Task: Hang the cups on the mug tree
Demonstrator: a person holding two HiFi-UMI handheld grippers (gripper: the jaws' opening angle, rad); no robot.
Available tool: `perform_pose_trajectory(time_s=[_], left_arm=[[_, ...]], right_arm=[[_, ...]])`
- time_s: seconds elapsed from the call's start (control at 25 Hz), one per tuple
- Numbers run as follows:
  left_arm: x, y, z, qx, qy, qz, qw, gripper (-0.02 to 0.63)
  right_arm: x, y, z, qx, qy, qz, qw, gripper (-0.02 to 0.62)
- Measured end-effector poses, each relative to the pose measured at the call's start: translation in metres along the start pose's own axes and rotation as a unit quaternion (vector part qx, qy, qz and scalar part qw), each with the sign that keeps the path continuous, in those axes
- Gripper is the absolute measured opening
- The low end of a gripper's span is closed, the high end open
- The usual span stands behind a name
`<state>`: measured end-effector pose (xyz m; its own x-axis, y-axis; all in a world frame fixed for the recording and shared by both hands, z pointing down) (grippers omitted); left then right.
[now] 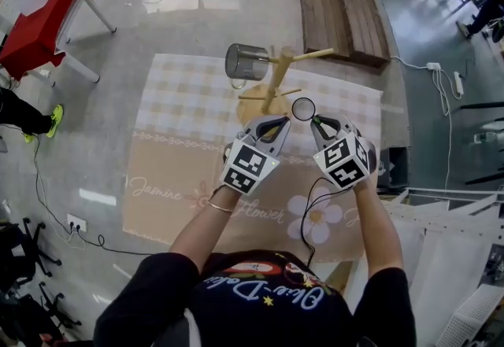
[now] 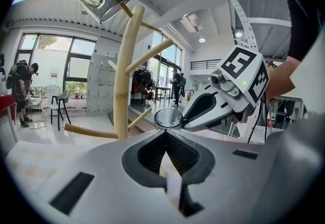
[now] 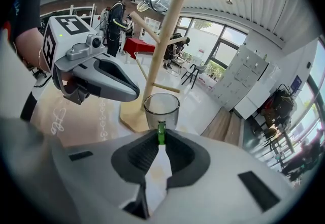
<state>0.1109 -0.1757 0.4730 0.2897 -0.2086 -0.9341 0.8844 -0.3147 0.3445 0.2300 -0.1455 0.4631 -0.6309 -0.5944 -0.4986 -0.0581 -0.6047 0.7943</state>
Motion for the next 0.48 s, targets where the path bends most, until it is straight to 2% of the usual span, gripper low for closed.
perform_pose_trajectory(time_s=[0.48], left_arm=[[-0.004, 0.001, 0.008, 0.002, -0.010, -0.002, 0.9999, 0.008]], right_arm=[[0.008, 0.009, -0.014, -0.019, -0.036, 0.031, 0.999, 0.046]])
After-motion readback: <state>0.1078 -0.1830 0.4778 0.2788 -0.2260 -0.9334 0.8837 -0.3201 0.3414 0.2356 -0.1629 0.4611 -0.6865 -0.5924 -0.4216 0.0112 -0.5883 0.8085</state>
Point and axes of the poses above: the fingertips, and each gripper's own axes: y forward along the fingers, z to its left, x out of its top, the point moved 6 cm from there along -y, backward along the fingers, and after that the axes turned 4 degrees about z, right-handed, at the moved point
